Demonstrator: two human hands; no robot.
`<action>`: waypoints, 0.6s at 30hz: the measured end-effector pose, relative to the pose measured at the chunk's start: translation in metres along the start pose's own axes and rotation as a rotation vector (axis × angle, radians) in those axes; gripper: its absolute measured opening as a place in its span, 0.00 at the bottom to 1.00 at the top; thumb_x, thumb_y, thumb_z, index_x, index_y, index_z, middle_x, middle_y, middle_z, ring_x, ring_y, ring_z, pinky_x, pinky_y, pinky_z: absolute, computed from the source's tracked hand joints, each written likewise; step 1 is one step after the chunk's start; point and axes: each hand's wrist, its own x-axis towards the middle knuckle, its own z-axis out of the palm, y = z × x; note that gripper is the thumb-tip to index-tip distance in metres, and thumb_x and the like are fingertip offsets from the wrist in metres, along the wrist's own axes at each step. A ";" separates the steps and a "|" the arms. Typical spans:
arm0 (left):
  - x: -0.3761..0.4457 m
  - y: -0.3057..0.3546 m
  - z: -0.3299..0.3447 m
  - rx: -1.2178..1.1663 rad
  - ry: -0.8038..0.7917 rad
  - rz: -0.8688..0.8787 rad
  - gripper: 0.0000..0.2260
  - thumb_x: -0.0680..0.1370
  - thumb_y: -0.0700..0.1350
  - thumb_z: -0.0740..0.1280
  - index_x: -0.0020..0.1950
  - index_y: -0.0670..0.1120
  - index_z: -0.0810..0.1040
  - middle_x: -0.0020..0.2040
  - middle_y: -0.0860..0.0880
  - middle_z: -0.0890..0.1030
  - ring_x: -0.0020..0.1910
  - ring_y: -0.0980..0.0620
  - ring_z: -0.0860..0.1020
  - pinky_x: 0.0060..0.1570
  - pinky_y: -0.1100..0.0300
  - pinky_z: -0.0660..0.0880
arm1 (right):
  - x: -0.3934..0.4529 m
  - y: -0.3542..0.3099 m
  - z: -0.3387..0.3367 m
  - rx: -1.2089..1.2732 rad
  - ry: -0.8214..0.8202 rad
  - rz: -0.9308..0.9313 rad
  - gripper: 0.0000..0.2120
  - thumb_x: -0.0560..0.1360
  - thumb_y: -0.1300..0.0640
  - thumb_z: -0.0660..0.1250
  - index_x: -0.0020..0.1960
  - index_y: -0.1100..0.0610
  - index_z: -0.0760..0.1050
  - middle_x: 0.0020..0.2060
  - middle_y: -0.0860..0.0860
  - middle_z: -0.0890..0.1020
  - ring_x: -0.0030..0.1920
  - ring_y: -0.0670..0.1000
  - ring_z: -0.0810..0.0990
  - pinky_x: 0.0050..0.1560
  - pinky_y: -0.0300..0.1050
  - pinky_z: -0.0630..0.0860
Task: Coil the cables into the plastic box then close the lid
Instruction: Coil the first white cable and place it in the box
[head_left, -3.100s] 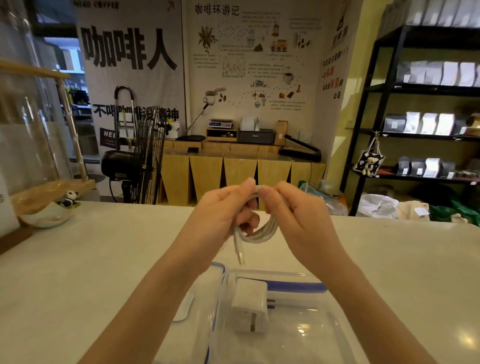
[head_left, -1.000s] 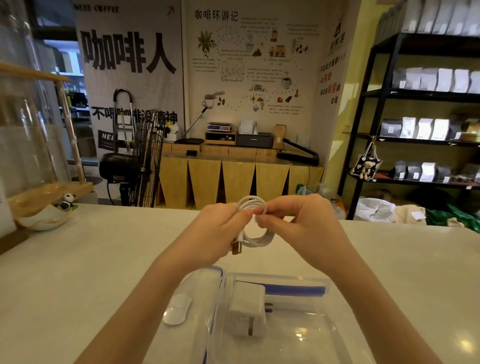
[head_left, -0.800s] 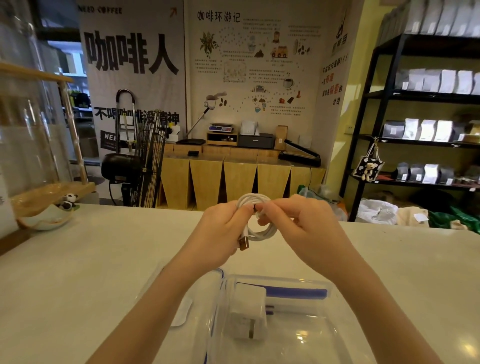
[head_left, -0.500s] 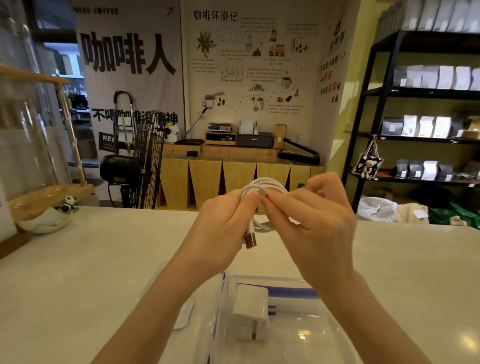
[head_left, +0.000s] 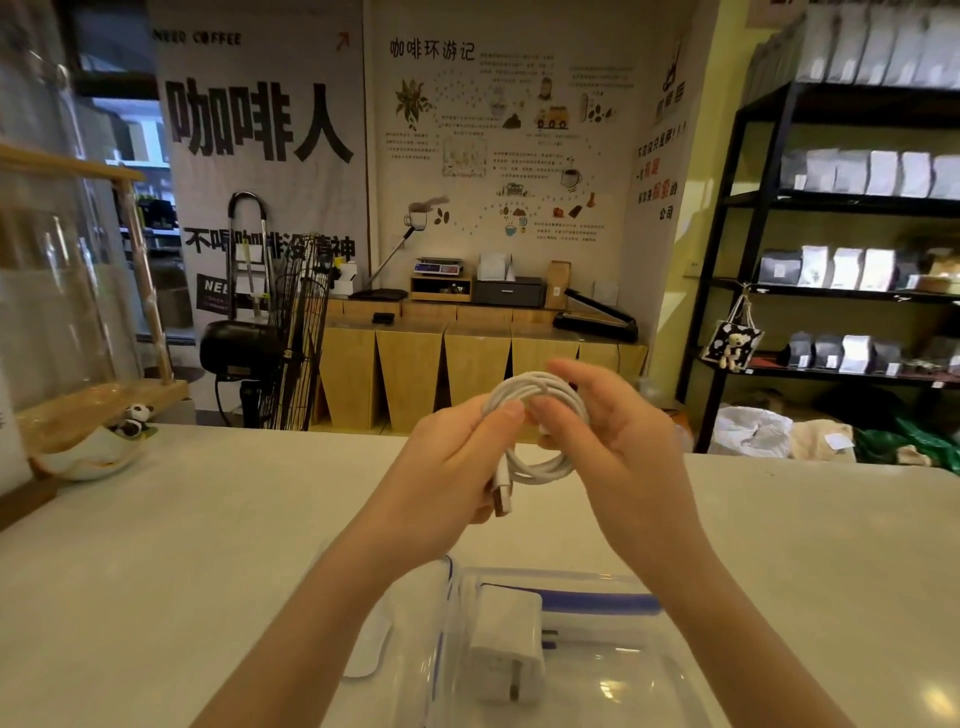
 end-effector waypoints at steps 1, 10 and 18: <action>0.000 0.001 -0.002 -0.019 -0.009 -0.010 0.15 0.78 0.48 0.56 0.32 0.51 0.72 0.23 0.53 0.66 0.19 0.59 0.63 0.21 0.70 0.63 | 0.001 0.000 -0.001 0.070 -0.059 0.030 0.16 0.70 0.49 0.60 0.55 0.52 0.75 0.42 0.42 0.82 0.44 0.42 0.81 0.44 0.33 0.77; -0.002 0.010 -0.013 -0.184 -0.137 -0.154 0.15 0.77 0.48 0.57 0.31 0.44 0.68 0.19 0.53 0.66 0.17 0.58 0.62 0.18 0.69 0.59 | 0.003 0.002 -0.005 0.279 -0.150 0.133 0.13 0.74 0.44 0.57 0.39 0.47 0.77 0.27 0.46 0.72 0.28 0.44 0.68 0.28 0.33 0.67; 0.003 0.005 -0.019 0.041 -0.304 -0.236 0.15 0.74 0.52 0.58 0.33 0.44 0.72 0.24 0.50 0.66 0.19 0.58 0.63 0.20 0.71 0.63 | 0.013 0.011 -0.045 -0.055 -0.260 0.095 0.29 0.68 0.42 0.60 0.33 0.72 0.73 0.18 0.46 0.66 0.20 0.43 0.63 0.24 0.30 0.64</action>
